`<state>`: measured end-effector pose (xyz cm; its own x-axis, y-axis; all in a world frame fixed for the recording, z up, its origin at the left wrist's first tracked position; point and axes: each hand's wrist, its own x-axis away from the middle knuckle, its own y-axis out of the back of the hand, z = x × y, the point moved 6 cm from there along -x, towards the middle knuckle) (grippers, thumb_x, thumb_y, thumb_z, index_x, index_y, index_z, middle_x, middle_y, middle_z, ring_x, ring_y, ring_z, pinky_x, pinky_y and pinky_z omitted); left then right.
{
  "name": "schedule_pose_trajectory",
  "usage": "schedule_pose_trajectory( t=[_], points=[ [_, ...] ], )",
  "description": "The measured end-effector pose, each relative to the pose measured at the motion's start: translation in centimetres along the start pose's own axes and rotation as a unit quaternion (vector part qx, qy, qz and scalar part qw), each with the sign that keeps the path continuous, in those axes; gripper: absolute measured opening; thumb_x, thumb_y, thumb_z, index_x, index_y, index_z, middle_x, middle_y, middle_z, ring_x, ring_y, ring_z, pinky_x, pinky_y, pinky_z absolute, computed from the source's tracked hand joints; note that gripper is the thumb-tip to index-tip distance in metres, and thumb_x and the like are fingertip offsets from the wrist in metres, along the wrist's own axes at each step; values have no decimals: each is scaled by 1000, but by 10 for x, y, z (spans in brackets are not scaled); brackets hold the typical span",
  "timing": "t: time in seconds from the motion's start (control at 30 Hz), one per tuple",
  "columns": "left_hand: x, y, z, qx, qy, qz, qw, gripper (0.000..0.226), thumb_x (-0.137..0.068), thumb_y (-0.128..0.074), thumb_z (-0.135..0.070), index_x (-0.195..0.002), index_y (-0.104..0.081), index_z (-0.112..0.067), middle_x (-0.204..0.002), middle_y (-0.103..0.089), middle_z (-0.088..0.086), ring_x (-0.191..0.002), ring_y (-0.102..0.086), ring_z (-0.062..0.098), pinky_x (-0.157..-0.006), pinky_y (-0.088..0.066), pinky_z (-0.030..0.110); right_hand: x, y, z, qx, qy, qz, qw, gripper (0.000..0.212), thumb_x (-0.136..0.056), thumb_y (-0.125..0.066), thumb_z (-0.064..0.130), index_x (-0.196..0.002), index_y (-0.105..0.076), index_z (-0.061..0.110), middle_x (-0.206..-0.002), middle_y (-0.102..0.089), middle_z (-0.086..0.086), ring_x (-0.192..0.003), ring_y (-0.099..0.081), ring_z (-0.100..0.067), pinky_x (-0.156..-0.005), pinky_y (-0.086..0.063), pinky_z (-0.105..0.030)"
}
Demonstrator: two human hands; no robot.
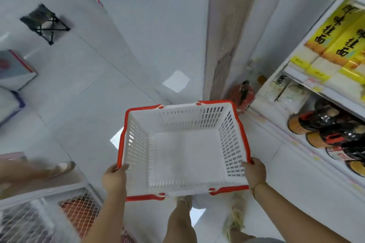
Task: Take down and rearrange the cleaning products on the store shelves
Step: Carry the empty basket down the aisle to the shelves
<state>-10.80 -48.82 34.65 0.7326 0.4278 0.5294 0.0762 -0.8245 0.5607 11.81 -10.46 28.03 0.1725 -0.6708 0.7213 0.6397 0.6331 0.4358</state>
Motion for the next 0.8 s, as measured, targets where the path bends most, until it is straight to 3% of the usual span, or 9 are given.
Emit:
schedule_pose_trajectory(
  t=[0.1, 0.2, 0.27, 0.43, 0.5, 0.6, 0.8],
  points=[
    [-46, 38, -24, 12, 6, -17, 1000, 30, -82, -70, -8, -111, -66, -1, -100, -66, 16, -91, -59, 31, -81, -45, 35, 14, -58, 25, 11, -28, 7, 1000, 18, -84, -54, 3, -98, -65, 2, -89, -67, -12, -73, -64, -27, -71, -58, -43],
    [-82, 65, -62, 24, -10, -15, 1000, 29, -83, -69, -5, -110, -66, 2, -99, -64, 16, -88, -56, 27, -79, -41, 32, 35, -107, 41, 9, -50, 18, 999, 18, -86, -51, -2, -98, -63, 1, -80, -62, -9, -65, -58, -22, -58, -50, -27],
    [-106, 83, -86, 19, -20, -22, 999, 31, -83, -69, -4, -114, -65, 3, -103, -65, 18, -94, -58, 31, -79, -41, 32, 47, -137, 62, 0, -51, 27, 998, 18, -86, -50, -3, -99, -62, 1, -77, -60, -8, -64, -55, -21, -56, -46, -24],
    [-167, 124, -126, 67, 5, -68, 995, 39, -81, -72, -6, -119, -64, -1, -106, -66, 16, -88, -56, 24, -71, -47, 29, 51, -221, 151, -9, 7, 67, 998, 21, -83, -49, -4, -89, -64, 9, -81, -66, -9, -68, -63, -24, -63, -54, -32],
    [-186, 136, -140, 98, 22, -88, 991, 39, -81, -72, -7, -119, -64, -2, -107, -66, 13, -88, -57, 22, -65, -45, 22, 44, -253, 194, 1, 47, 91, 995, 25, -80, -50, -3, -96, -66, 9, -89, -69, -11, -75, -66, -27, -69, -58, -39],
    [-210, 148, -157, 132, 47, -134, 981, 40, -79, -74, -7, -117, -65, -5, -110, -66, 10, -91, -58, 20, -69, -46, 20, 36, -293, 265, 35, 98, 121, 987, 28, -79, -52, 0, -103, -67, 6, -93, -70, -13, -80, -68, -28, -73, -58, -45],
    [-245, 148, -186, 207, 99, -194, 954, 29, -77, -76, -8, -105, -69, -10, -106, -68, 6, -96, -63, 21, -89, -51, 30, 32, -363, 393, 99, 202, 180, 958, 24, -85, -49, 2, -105, -62, 3, -98, -68, -13, -82, -67, -28, -71, -58, -39]
  ],
)
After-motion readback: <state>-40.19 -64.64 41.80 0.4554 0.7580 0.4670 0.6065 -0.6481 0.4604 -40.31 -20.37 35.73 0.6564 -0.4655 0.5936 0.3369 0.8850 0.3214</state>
